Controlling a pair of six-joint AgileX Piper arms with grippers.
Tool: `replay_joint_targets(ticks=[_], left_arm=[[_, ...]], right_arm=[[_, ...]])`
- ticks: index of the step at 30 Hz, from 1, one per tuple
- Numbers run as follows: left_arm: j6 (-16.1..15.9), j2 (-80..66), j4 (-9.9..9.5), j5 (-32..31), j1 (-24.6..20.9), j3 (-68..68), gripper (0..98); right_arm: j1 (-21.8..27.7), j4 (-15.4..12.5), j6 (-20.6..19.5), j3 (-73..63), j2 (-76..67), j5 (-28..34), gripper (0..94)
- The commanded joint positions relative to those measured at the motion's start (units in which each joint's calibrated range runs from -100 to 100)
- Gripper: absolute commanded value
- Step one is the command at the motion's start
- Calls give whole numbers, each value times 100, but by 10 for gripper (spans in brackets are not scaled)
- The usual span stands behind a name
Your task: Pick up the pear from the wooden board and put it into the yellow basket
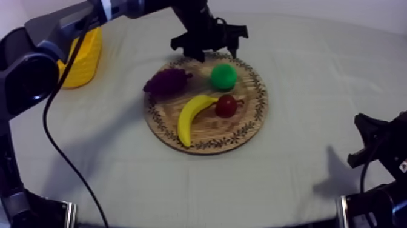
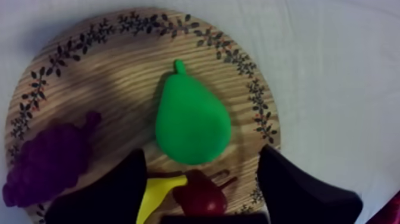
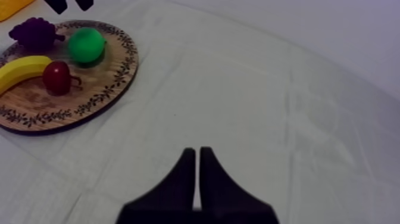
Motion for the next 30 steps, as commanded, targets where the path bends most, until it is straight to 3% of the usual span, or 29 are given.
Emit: replay_joint_targets(ticks=[1,8,20,30], left_arm=[[93,167,-24,92,27,-137,680],[332,629,-47,368,111,-610,693],[393,1066,55,545,70,-906,823],[348,1532,79,765,63,-1562,870]], right_arm=[[0,1,-4,-5,-4,2,4],[0,1,-3,-5,-4,2,4],[0,1,-4,-5,-4,2,4],[0,1,-4,-5,-4,2,4]])
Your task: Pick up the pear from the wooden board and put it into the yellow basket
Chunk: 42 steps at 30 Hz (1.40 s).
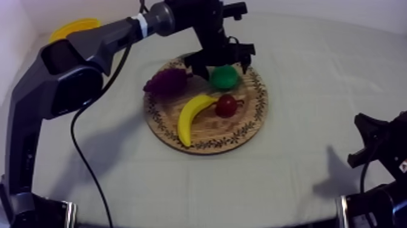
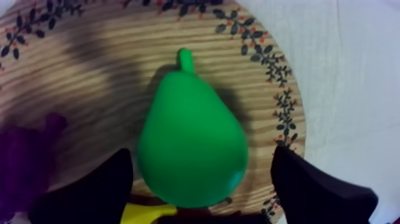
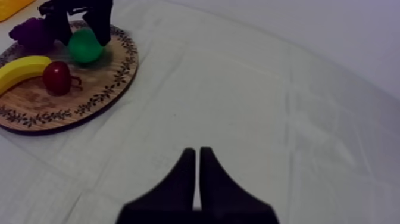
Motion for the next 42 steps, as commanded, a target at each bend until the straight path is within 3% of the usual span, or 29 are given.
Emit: replay_joint_targets(ticks=[1,7,20,29,42], left_arm=[[-16,107,9,31,3,-156,871],[-67,330,20,149,-15,-430,833],[-169,520,34,260,-39,-608,515],[-219,119,10,266,-6,-289,468],[-309,-1914,5,262,229,710,452]], right_arm=[[0,1,0,-5,-4,2,4],[0,1,0,-5,-4,2,4],[0,1,0,-5,-4,2,4],[0,1,1,-5,-4,2,4],[0,1,0,-5,-4,2,4]])
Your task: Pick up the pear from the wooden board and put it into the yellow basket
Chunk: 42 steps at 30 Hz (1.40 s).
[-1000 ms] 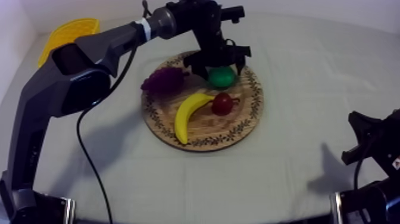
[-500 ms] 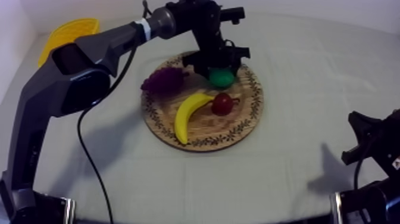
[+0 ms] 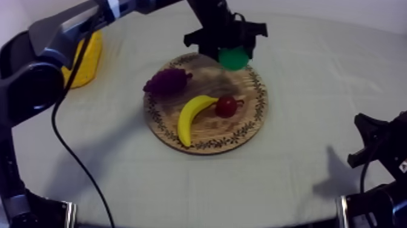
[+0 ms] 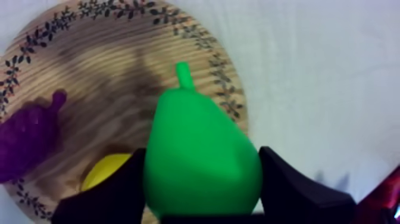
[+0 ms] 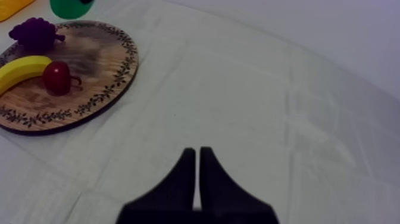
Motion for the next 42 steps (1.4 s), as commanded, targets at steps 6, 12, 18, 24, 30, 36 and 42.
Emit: replay_joint_targets(ticks=[6,12,18,24,30,36,42], left_arm=[[10,-1188,-8,74,64,536,452],[27,-1757,-148,102,-16,1131,441],[9,-2350,-345,252,-390,1719,430],[-76,-3021,-462,303,-1051,2363,424],[-261,-3595,-516,365,-1887,2966,425],[-472,-4026,-562,379,-2761,3574,427],[-661,-4308,-603,420,-3383,3777,426]], right_arm=[[0,1,2,-5,-4,2,4],[0,1,2,-5,-4,2,4],[0,1,2,-5,-4,2,4],[0,1,2,-5,-4,2,4],[0,1,2,-5,-4,2,4],[0,1,2,-5,-4,2,4],[0,1,2,-5,-4,2,4]])
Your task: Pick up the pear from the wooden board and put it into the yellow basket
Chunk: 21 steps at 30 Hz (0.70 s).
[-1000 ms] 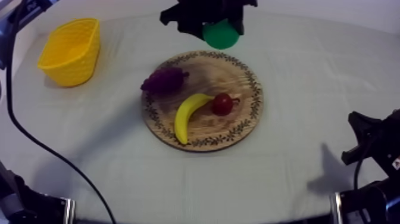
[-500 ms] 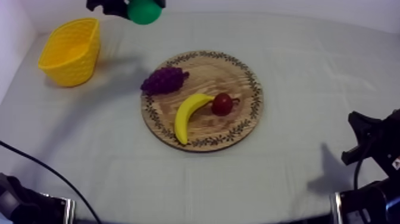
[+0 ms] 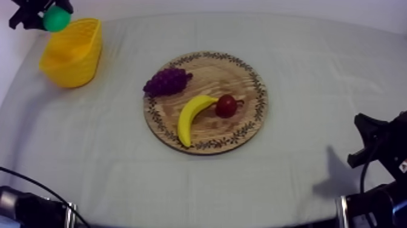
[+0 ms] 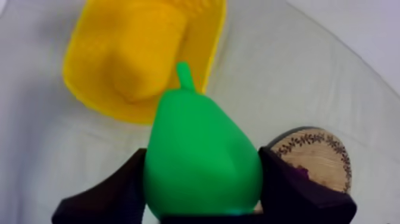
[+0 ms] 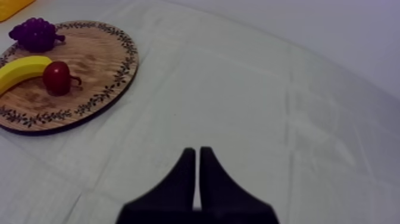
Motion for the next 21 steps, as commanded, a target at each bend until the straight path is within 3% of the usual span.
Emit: replay_joint_targets(ticks=[1,11,21], left_arm=[[-51,-46,0,4,-378,9,427],[-225,332,-10,-122,-770,-101,425],[-338,2024,53,-566,-813,-832,419]], right_arm=[[0,1,6,-5,-4,2,4],[0,1,6,-5,-4,2,4],[0,1,6,-5,-4,2,4]])
